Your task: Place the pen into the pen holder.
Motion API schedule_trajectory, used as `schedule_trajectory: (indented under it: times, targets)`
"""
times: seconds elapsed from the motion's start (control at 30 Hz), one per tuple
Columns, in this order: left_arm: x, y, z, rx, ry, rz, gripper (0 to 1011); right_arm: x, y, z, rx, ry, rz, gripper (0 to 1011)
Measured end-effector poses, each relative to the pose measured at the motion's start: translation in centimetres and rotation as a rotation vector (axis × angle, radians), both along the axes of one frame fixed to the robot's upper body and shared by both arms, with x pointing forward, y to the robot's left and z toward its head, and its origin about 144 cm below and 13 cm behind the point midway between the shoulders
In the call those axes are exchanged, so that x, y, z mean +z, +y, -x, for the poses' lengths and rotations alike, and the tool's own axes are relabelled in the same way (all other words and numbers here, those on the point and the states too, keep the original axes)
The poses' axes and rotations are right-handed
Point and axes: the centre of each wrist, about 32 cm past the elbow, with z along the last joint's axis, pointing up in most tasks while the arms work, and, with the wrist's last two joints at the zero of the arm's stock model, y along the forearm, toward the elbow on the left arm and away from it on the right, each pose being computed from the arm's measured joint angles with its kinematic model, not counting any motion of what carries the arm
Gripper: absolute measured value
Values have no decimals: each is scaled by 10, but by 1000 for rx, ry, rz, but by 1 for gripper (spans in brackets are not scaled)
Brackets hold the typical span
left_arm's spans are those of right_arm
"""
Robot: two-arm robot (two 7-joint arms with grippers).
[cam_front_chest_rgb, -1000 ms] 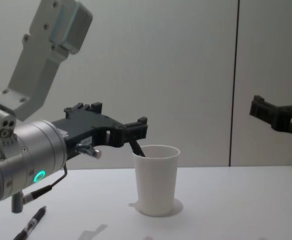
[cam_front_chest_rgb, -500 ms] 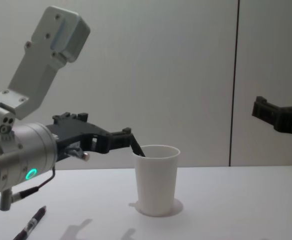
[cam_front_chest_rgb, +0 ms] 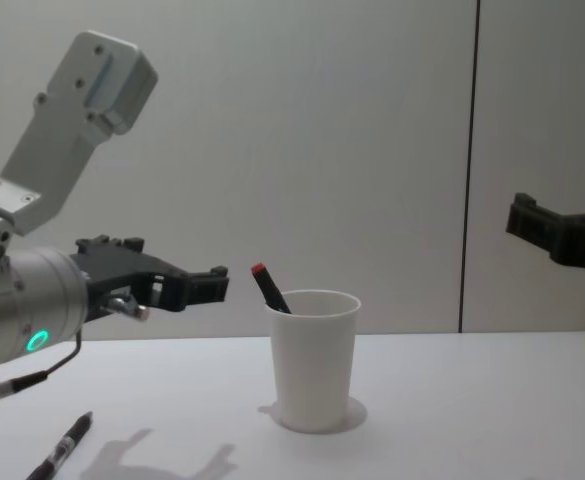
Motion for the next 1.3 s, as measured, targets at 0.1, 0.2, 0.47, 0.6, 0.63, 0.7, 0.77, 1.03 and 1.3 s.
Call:
schedule_trajectory:
  times: [0.1, 0.2, 0.47, 0.6, 0.63, 0.7, 0.77, 1.03, 1.3]
  targets:
    - [0, 4, -3, 14, 15, 2, 1004, 0, 0, 0, 0, 0, 0, 1002]
    - [1, 7, -5, 30, 30, 4, 1004, 0, 0, 0, -1, 0, 0, 1002]
    - [2, 14, -11, 84, 88, 15, 1004, 0, 0, 0, -1, 0, 0, 1002]
    - [3, 18, -14, 117, 136, 22, 1004, 0, 0, 0, -1, 0, 0, 1002]
    - [3, 19, -14, 122, 144, 24, 1004, 0, 0, 0, -1, 0, 0, 1002]
    - [3, 20, -16, 138, 171, 29, 1004, 0, 0, 0, -1, 0, 0, 1002]
    - [4, 22, -18, 152, 197, 37, 1004, 0, 0, 0, -1, 0, 0, 1002]
    - [5, 25, -22, 184, 270, 54, 1004, 0, 0, 0, -1, 0, 0, 1002]
    - [5, 27, -25, 198, 332, 66, 1004, 0, 0, 0, 0, 0, 0, 1002]
